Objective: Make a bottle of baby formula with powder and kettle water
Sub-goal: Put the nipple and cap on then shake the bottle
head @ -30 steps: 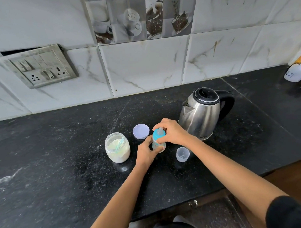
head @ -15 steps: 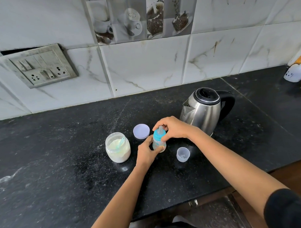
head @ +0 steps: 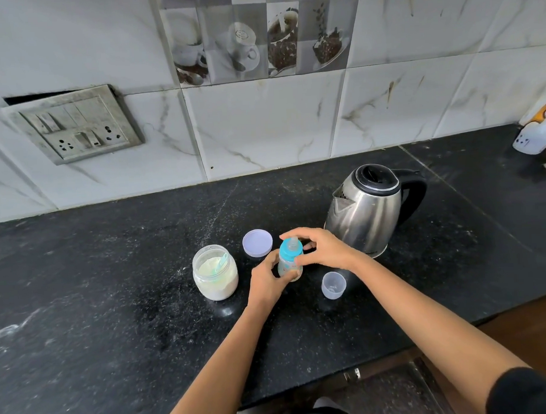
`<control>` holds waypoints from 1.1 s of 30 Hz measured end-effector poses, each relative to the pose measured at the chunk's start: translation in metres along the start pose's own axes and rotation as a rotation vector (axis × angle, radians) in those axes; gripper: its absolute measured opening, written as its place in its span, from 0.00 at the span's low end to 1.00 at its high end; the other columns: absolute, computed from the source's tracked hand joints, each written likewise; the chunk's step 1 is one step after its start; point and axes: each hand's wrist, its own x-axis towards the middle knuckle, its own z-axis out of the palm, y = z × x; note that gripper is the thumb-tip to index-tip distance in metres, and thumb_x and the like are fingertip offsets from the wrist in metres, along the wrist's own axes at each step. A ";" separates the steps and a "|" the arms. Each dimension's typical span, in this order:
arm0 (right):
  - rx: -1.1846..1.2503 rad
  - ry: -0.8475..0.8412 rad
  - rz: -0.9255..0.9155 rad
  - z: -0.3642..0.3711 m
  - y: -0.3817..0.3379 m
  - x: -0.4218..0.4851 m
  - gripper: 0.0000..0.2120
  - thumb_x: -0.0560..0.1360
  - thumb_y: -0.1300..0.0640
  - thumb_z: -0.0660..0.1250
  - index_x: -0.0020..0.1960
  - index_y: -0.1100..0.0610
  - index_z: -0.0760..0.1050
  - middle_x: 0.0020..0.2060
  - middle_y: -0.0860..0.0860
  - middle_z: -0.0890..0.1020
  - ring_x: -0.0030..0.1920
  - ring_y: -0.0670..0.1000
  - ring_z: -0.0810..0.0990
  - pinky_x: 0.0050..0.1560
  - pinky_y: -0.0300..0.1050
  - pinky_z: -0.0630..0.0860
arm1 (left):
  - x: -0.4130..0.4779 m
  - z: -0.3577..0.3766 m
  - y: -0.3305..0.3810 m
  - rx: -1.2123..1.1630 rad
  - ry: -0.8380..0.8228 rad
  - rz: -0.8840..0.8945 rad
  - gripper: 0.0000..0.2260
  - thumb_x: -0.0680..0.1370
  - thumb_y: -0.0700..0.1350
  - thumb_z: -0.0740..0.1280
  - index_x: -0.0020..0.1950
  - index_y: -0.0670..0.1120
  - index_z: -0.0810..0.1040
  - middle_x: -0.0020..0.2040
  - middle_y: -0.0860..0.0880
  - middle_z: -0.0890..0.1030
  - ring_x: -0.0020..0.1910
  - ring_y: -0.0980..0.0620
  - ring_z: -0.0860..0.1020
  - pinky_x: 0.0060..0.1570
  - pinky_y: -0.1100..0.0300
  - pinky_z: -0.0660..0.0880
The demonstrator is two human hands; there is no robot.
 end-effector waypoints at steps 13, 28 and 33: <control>-0.119 -0.045 -0.038 -0.015 -0.011 0.013 0.24 0.69 0.62 0.74 0.63 0.53 0.77 0.55 0.47 0.80 0.54 0.46 0.79 0.55 0.40 0.78 | 0.000 -0.001 -0.001 0.004 -0.005 0.007 0.25 0.71 0.44 0.75 0.67 0.50 0.72 0.61 0.57 0.77 0.57 0.63 0.73 0.56 0.70 0.67; -0.198 0.202 0.025 0.010 -0.009 0.009 0.19 0.66 0.53 0.78 0.54 0.55 0.76 0.46 0.45 0.75 0.42 0.42 0.75 0.44 0.37 0.72 | -0.003 -0.002 0.001 -0.013 0.006 0.015 0.23 0.71 0.43 0.75 0.64 0.52 0.73 0.53 0.62 0.76 0.48 0.71 0.74 0.42 0.81 0.68; -0.284 0.240 0.102 0.011 -0.002 -0.002 0.22 0.64 0.46 0.78 0.47 0.54 0.69 0.42 0.48 0.76 0.40 0.46 0.73 0.41 0.39 0.72 | -0.003 -0.001 0.003 0.001 -0.006 0.021 0.24 0.71 0.45 0.75 0.65 0.52 0.72 0.54 0.63 0.75 0.50 0.71 0.74 0.47 0.79 0.67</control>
